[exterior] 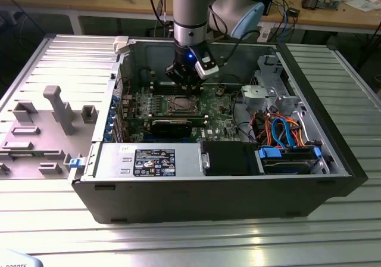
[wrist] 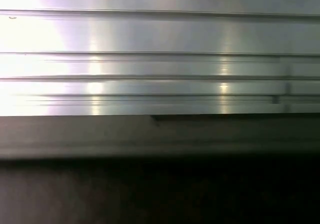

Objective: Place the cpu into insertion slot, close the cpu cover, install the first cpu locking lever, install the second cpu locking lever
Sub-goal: 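Install the first cpu locking lever, then install the second cpu locking lever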

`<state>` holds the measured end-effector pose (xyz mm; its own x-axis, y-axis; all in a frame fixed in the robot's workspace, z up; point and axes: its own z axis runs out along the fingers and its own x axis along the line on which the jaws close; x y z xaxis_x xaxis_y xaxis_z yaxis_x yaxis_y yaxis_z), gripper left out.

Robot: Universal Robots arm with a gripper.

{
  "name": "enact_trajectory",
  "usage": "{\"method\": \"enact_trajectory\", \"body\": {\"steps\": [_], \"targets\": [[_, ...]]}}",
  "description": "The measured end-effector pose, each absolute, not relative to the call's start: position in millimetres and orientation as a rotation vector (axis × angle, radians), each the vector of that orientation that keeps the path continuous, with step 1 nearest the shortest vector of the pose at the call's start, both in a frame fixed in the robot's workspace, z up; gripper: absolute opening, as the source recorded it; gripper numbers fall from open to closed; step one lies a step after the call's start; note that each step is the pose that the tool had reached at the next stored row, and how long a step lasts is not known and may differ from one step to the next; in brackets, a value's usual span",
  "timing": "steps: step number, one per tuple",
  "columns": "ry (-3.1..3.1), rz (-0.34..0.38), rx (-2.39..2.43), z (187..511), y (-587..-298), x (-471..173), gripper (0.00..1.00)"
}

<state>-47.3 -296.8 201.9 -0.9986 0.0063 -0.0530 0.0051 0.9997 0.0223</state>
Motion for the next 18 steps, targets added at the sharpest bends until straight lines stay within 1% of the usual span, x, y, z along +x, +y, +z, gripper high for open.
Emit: {"method": "enact_trajectory", "body": {"steps": [6, 9, 12, 18], "targets": [[3.089, 0.034, 0.009, 215.6, -296.5, -47.3, 0.11], [3.089, 0.034, 0.009, 216.3, -297.0, -47.4, 0.11], [3.089, 0.034, 0.009, 216.1, -303.6, -47.3, 0.11], [3.089, 0.034, 0.009, 216.1, -304.1, -47.3, 0.11]]}}
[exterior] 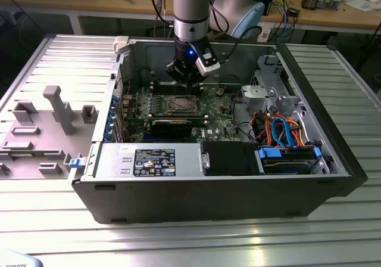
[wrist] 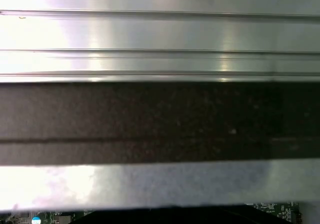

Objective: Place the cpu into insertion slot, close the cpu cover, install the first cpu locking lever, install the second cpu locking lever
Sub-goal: 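Install the second cpu locking lever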

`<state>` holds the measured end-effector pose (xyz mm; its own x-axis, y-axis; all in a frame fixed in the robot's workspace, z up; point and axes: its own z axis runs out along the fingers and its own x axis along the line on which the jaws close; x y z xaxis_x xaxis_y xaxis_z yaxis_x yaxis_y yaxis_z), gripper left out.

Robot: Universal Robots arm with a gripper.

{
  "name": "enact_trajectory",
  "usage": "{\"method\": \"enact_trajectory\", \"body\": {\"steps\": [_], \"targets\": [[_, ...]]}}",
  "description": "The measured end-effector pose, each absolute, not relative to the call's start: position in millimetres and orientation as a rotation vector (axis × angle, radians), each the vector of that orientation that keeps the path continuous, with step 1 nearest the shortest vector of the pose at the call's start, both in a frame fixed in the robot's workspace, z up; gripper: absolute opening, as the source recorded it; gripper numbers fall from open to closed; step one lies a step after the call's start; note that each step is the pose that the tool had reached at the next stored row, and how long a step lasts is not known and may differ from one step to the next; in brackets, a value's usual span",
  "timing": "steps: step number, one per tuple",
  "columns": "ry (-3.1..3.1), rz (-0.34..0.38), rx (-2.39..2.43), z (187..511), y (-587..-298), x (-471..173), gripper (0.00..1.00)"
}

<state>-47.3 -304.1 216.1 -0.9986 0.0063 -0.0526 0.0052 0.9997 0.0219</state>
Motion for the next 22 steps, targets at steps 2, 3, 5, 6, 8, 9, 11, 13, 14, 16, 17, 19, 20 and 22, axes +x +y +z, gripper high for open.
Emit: {"method": "enact_trajectory", "body": {"steps": [2, 3, 5, 6, 8, 9, 11, 13, 14, 16, 17, 19, 20, 22], "targets": [[3.089, 0.034, 0.009, 216.2, -304.2, -47.3, 0.11], [3.089, 0.034, 0.009, 216.1, -304.2, -47.3, 0.11], [3.089, 0.034, 0.009, 216.2, -304.2, -47.3, 0.11], [3.089, 0.034, 0.009, 216.1, -304.2, -47.3, 0.11], [3.089, 0.034, 0.009, 216.2, -304.3, -47.3, 0.11], [3.089, 0.034, 0.009, 216.1, -304.6, -47.3, 0.11], [3.089, 0.034, 0.009, 216.1, -306.1, -47.3, 0.11], [3.089, 0.033, 0.009, 216.1, -306.9, -47.4, 0.11], [3.089, 0.033, 0.009, 216.2, -307.1, -47.4, 0.11], [3.089, 0.033, 0.009, 219.0, -307.1, -47.4, 0.11], [3.089, 0.033, 0.009, 220.9, -307.1, -47.3, 0.11], [3.089, 0.032, 0.009, 224.4, -307.1, -47.3, 0.11], [3.089, 0.032, 0.009, 224.3, -307.1, -47.3, 0.11], [3.089, 0.032, 0.009, 224.4, -307.8, -47.3, 0.11]]}}
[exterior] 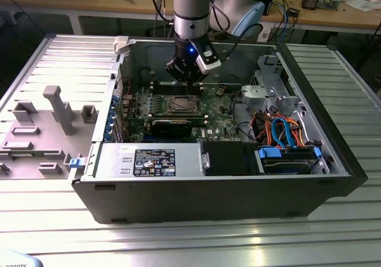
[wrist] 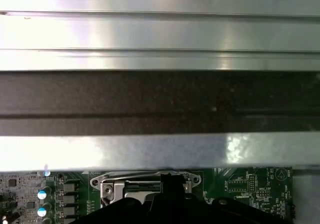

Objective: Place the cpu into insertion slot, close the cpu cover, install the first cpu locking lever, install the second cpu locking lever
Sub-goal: 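Install the second cpu locking lever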

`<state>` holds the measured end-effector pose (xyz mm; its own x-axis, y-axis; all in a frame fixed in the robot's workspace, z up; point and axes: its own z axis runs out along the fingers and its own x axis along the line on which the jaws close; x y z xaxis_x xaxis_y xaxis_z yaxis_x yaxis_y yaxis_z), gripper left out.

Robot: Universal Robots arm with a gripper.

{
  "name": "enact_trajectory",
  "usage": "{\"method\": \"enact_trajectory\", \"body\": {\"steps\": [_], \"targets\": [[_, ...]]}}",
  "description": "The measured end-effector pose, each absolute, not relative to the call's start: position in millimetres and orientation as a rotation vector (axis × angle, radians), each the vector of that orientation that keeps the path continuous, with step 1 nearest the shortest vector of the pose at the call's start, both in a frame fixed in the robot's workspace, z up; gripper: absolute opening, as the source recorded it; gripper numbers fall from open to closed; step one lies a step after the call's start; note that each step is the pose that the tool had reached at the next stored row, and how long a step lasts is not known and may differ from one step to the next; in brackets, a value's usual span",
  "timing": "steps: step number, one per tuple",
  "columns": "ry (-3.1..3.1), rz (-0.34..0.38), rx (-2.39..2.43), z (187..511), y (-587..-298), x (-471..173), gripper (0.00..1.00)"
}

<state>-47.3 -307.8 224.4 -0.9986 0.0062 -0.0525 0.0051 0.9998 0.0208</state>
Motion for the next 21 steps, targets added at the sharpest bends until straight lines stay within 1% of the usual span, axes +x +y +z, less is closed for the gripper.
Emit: {"method": "enact_trajectory", "body": {"steps": [14, 21], "targets": [[3.089, 0.032, 0.009, 222.7, -327.4, -47.3, 0.11], [3.089, 0.032, 0.009, 222.7, -328.8, -47.3, 0.11]]}}
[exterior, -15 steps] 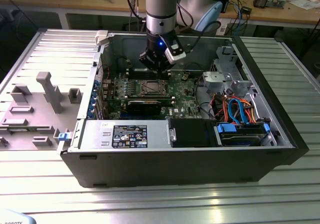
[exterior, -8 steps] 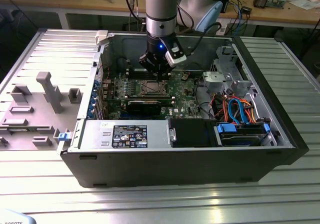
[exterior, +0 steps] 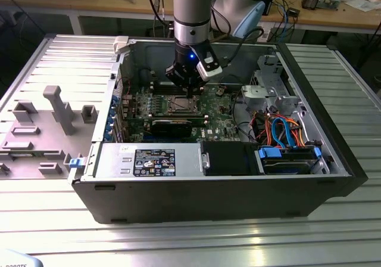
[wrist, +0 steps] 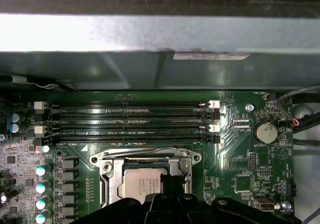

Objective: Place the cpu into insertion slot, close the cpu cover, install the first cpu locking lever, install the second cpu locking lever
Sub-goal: 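Install the second cpu locking lever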

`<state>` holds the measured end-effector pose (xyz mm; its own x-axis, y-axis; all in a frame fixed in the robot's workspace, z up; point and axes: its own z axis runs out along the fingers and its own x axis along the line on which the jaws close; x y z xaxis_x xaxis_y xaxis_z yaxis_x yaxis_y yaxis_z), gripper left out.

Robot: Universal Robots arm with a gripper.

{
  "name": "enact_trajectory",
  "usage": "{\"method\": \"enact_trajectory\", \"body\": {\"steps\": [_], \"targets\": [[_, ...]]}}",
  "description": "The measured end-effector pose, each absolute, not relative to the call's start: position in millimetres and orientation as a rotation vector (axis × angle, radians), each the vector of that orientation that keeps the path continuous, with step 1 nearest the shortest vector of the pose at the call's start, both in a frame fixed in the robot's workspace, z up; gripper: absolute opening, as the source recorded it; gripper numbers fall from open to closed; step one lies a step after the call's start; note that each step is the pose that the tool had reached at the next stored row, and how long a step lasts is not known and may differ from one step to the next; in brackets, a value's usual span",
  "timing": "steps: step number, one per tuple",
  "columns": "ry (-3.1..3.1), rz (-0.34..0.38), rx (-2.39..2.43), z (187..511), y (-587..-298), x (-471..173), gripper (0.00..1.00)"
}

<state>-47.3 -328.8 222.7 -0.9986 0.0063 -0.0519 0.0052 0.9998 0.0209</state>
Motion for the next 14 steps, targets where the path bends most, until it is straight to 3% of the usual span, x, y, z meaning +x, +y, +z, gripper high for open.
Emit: {"method": "enact_trajectory", "body": {"steps": [14], "targets": [[3.089, 0.032, 0.009, 222.5, -333.9, -47.3, 0.11]]}}
